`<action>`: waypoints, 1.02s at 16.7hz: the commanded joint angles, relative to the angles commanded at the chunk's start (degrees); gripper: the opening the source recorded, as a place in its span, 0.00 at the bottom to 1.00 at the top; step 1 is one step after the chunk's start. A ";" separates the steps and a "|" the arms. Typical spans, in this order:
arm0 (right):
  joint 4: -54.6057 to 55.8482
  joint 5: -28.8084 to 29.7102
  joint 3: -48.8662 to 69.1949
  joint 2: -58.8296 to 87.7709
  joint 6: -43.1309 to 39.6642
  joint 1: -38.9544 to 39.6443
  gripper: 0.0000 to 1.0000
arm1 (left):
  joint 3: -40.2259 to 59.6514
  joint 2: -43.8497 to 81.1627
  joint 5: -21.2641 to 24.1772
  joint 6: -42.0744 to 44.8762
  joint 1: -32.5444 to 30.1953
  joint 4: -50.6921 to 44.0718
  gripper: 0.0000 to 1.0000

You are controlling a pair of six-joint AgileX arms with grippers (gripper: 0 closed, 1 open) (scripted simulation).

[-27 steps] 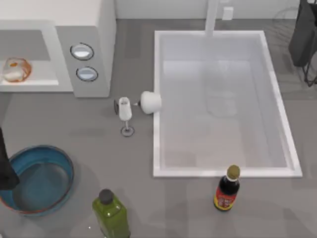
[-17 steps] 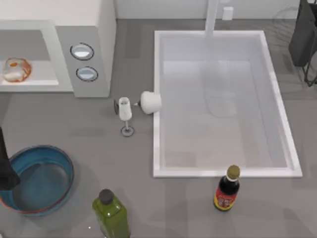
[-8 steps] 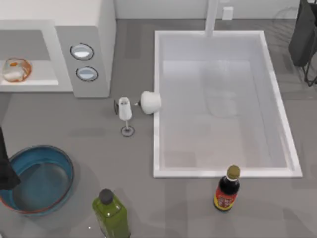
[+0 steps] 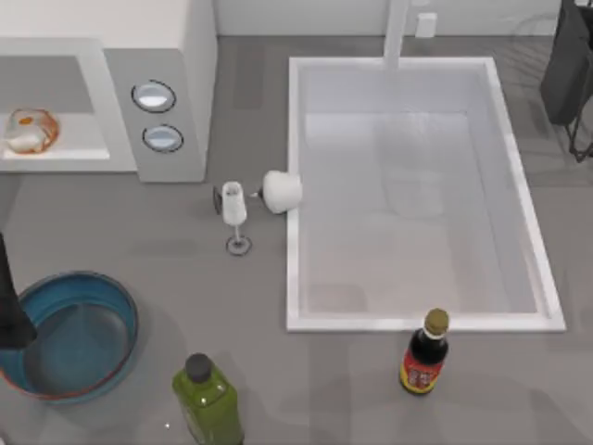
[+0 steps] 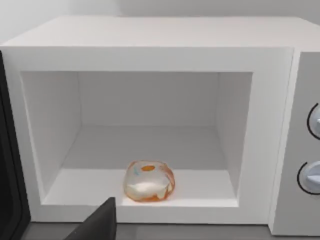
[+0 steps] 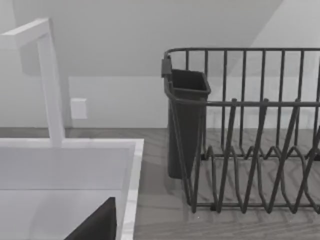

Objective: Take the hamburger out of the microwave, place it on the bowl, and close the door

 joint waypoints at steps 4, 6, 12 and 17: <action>0.00 0.00 0.00 0.00 0.00 0.00 1.00 | 4.55 11.93 0.76 0.30 0.59 5.80 1.00; 0.00 0.00 0.00 0.00 0.00 0.00 1.00 | 7.79 20.43 1.31 0.52 1.01 9.91 1.00; 0.00 0.00 0.00 0.00 0.00 0.00 1.00 | 19.99 52.67 3.35 1.33 2.58 25.45 1.00; 0.00 0.00 0.00 0.00 0.00 0.00 1.00 | 31.25 82.56 5.24 2.09 4.04 39.77 1.00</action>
